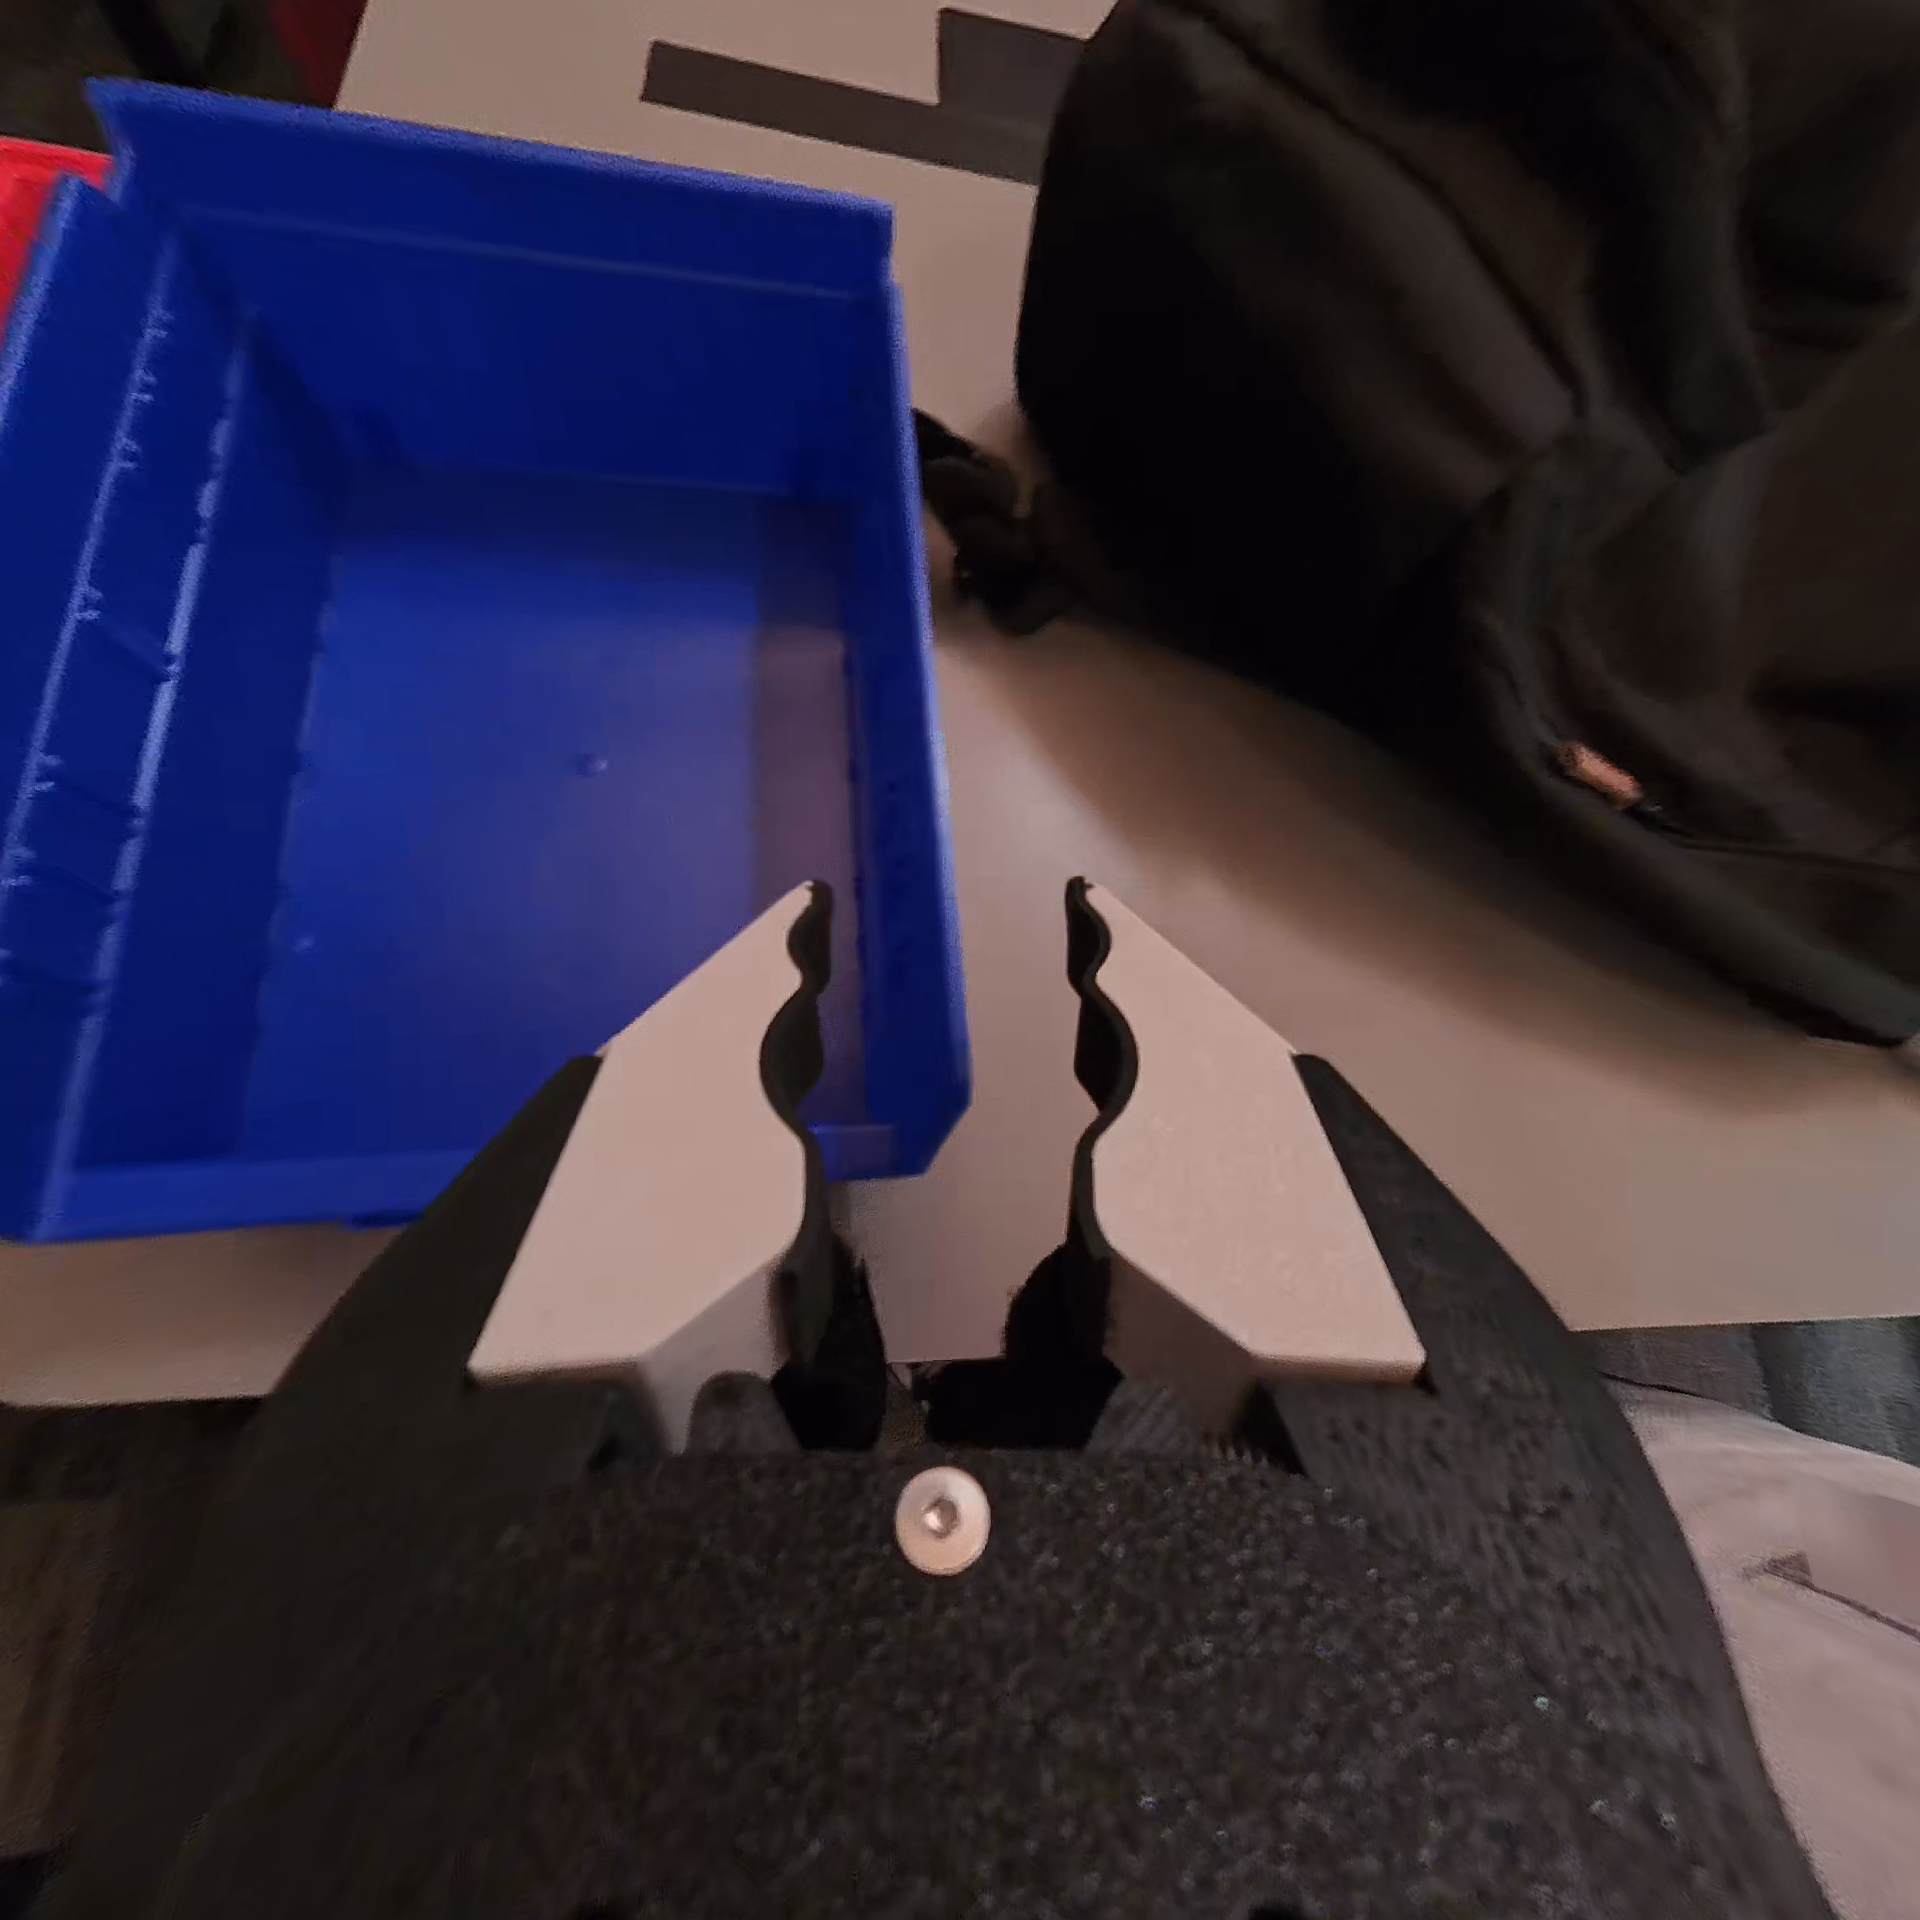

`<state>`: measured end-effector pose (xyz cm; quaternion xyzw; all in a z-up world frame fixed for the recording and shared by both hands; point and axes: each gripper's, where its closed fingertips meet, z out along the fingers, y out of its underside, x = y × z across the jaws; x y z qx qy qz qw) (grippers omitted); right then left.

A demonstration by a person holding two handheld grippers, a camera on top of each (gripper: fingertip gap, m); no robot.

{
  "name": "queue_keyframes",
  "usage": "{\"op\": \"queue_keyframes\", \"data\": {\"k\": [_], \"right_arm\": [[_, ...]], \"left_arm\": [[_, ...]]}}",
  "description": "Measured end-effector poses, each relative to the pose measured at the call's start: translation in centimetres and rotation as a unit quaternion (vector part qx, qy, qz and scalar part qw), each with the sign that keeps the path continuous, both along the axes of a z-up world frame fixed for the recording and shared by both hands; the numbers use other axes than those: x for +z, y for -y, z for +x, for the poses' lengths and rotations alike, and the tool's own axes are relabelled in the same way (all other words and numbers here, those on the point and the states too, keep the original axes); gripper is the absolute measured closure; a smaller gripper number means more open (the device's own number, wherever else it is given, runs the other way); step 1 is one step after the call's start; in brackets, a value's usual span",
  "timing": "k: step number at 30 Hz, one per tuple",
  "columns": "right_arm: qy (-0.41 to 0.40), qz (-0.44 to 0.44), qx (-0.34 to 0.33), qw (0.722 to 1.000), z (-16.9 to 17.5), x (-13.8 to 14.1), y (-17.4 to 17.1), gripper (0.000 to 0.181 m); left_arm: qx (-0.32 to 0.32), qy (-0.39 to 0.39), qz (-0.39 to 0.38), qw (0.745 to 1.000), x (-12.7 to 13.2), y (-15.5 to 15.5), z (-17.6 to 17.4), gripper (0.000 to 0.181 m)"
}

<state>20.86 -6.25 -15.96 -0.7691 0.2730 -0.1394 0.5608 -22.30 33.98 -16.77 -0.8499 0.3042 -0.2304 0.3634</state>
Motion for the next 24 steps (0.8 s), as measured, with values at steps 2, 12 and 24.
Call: {"op": "queue_keyframes", "data": {"k": [2, 12, 24], "right_arm": [[-0.009, -0.012, -0.004, 1.0, -0.2, -1.1, 0.2, 0.105], [0.02, -0.053, 0.075, 0.996, -6.1, -1.3, -6.3, 0.106], [-0.048, -0.074, 0.476, 0.875, -39.4, -8.1, -30.6, 0.095]], "left_arm": [[0.005, -0.009, 0.004, 1.0, -0.4, -0.6, -1.0, 0.135], [0.067, -0.122, 0.081, 0.987, -3.4, -12.4, -16.7, 0.119], [0.023, 0.033, -0.07, 0.997, -9.8, -12.1, -14.1, 0.166]]}}
